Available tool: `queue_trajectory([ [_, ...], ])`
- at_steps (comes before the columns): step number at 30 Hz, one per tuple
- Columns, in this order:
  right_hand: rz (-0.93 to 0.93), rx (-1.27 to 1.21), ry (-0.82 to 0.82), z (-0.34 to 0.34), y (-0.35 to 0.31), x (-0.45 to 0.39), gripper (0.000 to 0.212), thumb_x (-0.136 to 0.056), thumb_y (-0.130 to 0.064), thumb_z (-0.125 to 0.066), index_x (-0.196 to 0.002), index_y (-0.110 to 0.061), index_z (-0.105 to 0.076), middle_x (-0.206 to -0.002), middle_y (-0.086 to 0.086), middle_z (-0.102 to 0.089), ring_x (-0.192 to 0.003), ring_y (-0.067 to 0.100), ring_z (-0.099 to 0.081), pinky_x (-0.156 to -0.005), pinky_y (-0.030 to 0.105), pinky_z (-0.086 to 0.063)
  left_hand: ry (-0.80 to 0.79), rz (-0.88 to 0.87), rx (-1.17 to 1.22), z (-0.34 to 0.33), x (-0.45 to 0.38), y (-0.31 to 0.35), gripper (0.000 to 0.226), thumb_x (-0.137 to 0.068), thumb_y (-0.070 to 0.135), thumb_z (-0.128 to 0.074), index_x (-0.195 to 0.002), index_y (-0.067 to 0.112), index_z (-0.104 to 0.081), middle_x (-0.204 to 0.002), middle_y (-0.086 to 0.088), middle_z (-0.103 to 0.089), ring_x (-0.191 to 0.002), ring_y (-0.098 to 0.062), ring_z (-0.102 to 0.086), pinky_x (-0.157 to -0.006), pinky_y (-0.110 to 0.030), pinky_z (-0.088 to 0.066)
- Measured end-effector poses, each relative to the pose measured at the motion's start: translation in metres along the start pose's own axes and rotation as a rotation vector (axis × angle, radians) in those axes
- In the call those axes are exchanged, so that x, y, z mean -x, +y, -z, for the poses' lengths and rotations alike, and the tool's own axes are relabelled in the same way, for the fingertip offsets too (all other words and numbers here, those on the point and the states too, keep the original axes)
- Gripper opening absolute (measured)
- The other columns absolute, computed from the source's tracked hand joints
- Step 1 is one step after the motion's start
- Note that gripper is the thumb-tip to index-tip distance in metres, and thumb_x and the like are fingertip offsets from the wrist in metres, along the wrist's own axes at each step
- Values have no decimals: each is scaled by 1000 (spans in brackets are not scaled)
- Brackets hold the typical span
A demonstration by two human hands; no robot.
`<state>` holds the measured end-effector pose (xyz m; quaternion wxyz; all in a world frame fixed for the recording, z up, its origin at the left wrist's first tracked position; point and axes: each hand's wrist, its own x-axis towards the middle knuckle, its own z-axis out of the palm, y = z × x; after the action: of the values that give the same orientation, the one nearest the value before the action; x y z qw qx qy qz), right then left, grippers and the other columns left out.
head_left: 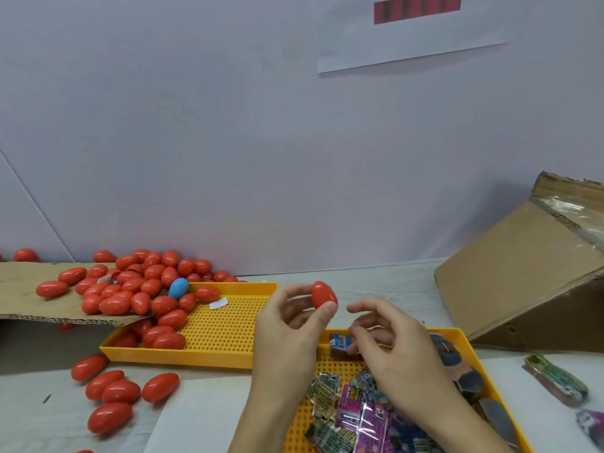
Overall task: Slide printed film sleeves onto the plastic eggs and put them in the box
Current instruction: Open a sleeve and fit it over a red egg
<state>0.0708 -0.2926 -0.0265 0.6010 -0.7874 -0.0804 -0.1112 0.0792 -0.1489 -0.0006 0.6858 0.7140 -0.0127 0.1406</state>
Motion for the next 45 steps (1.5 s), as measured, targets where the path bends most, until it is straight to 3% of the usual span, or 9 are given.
queue_trajectory([
  [4, 34, -79, 13, 1, 2, -2, 31, -91, -16, -68, -108, -40, -62, -95, -17, -68, -83, 9, -71, -70, 18, -56, -51, -8, 53, -3, 1, -7, 22, -83, 12, -75, -98, 28, -74, -88, 9, -78, -84, -8, -74, -65, -17, -56],
  [8, 84, -103, 19, 0, 3, -4, 32, -87, -18, -72, -107, -42, -66, -99, -12, -70, -85, 12, -71, -70, 23, -59, -134, -18, 22, -10, -3, -12, 27, -90, 7, -67, -107, 26, -75, -97, 12, -77, -94, -8, -73, -77, -25, -60],
  [13, 110, -99, 107, 0, 9, -7, 32, -74, -39, -70, -104, -46, -66, -97, -11, -72, -85, 10, -70, -66, 23, -59, -170, -27, 21, -16, -3, -14, 35, -95, 4, -60, -96, 38, -71, -96, 16, -77, -96, -6, -72, -83, -29, -60],
  [22, 158, -78, 132, -3, 16, -9, 37, -67, -47, -70, -104, -45, -69, -94, -9, -72, -74, 14, -69, -55, 41, -60, -184, 23, 160, -21, -5, -29, 25, -96, 6, -57, -104, 27, -69, -90, -1, -78, -91, -19, -75, -81, -38, -60],
  [27, 170, -43, 164, -3, 16, -9, 36, -67, -50, -72, -103, -43, -69, -90, -9, -71, -69, 15, -67, -48, 35, -56, -214, 60, 296, -24, -4, -33, 29, -80, 27, -56, -107, 18, -59, -87, -9, -77, -84, -25, -75, -87, -46, -55],
  [31, 187, -7, 198, -5, 17, -9, 31, -71, -34, -81, -99, -39, -70, -82, -4, -67, -65, 17, -64, -47, 23, -48, -279, 92, 329, -29, -3, -33, 32, -77, 30, -63, -103, 11, -59, -88, -9, -78, -90, -25, -76, -82, -37, -60],
  [35, 205, -44, 205, -6, 18, -9, 37, -66, -21, -77, -99, -38, -71, -82, -3, -61, -67, 18, -64, -51, 25, -52, -255, 69, 329, -29, -6, -37, 36, -66, 37, -74, -95, 15, -74, -90, -9, -77, -91, -24, -75, -71, -30, -58],
  [40, 180, -114, 193, -4, 19, -9, 40, -70, -22, -85, -103, -40, -71, -92, -3, -70, -79, 19, -71, -60, 34, -60, -245, 82, 422, -27, -7, -35, 40, -61, 40, -72, -96, 21, -79, -95, -13, -76, -97, -31, -73, -73, -33, -58],
  [45, 162, -150, 174, -3, 18, -10, 39, -64, -32, -76, -102, -42, -73, -90, -2, -73, -79, 16, -73, -64, 26, -60, -208, 90, 434, -28, -7, -33, 23, -73, 19, -67, -93, 17, -79, -90, -12, -76, -88, -27, -75, -65, -25, -57],
])
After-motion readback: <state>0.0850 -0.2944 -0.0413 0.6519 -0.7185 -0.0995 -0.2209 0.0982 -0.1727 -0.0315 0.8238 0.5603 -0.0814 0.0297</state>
